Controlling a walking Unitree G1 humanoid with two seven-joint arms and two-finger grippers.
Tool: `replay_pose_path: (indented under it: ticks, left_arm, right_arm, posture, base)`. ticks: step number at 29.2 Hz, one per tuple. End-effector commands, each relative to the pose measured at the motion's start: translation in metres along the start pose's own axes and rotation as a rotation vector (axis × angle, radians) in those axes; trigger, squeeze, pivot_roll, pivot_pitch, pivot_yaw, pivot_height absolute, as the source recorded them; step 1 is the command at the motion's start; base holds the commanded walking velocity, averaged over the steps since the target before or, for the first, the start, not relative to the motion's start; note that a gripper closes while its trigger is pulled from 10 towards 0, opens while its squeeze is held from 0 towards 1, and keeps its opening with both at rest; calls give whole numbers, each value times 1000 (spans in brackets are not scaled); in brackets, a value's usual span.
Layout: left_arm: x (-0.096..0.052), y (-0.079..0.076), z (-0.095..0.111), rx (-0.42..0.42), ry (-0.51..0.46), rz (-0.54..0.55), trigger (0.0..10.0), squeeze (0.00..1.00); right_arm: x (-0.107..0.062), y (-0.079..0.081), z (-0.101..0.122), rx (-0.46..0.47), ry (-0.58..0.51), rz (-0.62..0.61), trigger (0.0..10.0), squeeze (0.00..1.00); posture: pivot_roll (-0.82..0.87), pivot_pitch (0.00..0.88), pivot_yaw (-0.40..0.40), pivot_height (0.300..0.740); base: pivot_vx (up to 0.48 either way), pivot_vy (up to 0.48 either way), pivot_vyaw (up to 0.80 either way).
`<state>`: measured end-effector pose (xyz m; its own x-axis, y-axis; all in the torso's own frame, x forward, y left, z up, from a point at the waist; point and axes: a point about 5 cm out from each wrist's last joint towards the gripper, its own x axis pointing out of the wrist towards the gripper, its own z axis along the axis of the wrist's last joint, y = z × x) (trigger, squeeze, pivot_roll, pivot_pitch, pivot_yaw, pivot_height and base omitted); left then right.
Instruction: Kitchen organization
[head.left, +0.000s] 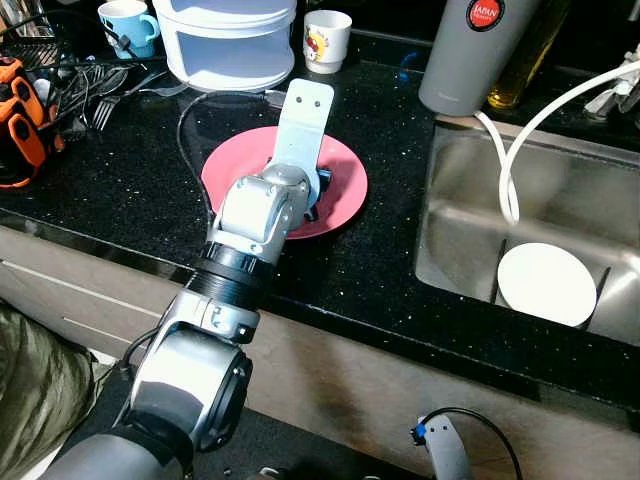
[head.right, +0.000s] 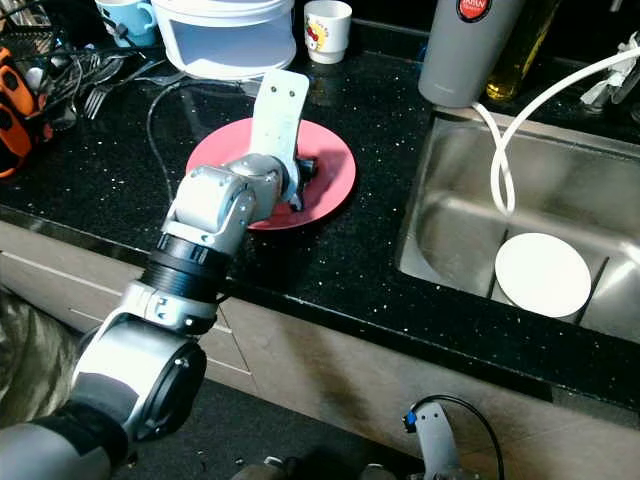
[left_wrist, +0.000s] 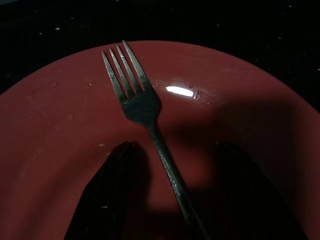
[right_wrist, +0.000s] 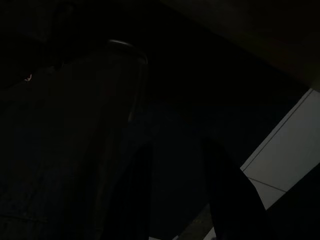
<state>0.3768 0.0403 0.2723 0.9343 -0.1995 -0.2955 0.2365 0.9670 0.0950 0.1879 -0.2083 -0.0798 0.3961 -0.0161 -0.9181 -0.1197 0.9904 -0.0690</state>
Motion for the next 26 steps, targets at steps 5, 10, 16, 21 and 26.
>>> replay_pose_path:
  ticks: [5,10,16,21,26]
  left_arm:
    - [5,1,-22,-29,81,-9,6588,0]
    - [6,2,-31,-82,113,-41,0,0]
    - [6,3,-33,-91,123,-43,0,0]
    - [6,5,-34,-99,129,-45,0,0]
    - [6,5,-35,-106,134,-49,0,0]
  right_arm:
    - [0,-3,-2,-4,4,-9,10000,0]
    - [0,-3,-2,-4,5,-9,10000,0]
    - [0,-3,-2,-4,5,-11,10000,0]
    - [0,-3,-2,-5,6,-11,10000,0]
    - [0,-3,-2,-7,7,-10,10000,0]
  posture:
    - [56,189,-30,740]
    - [58,192,-33,740]
    - [56,191,-36,740]
    - [58,189,-37,740]
    - [58,184,-36,740]
  base:
    - [0,0,0]
    - [0,0,0]
    - [0,0,0]
    - [0,0,0]
    - [0,0,0]
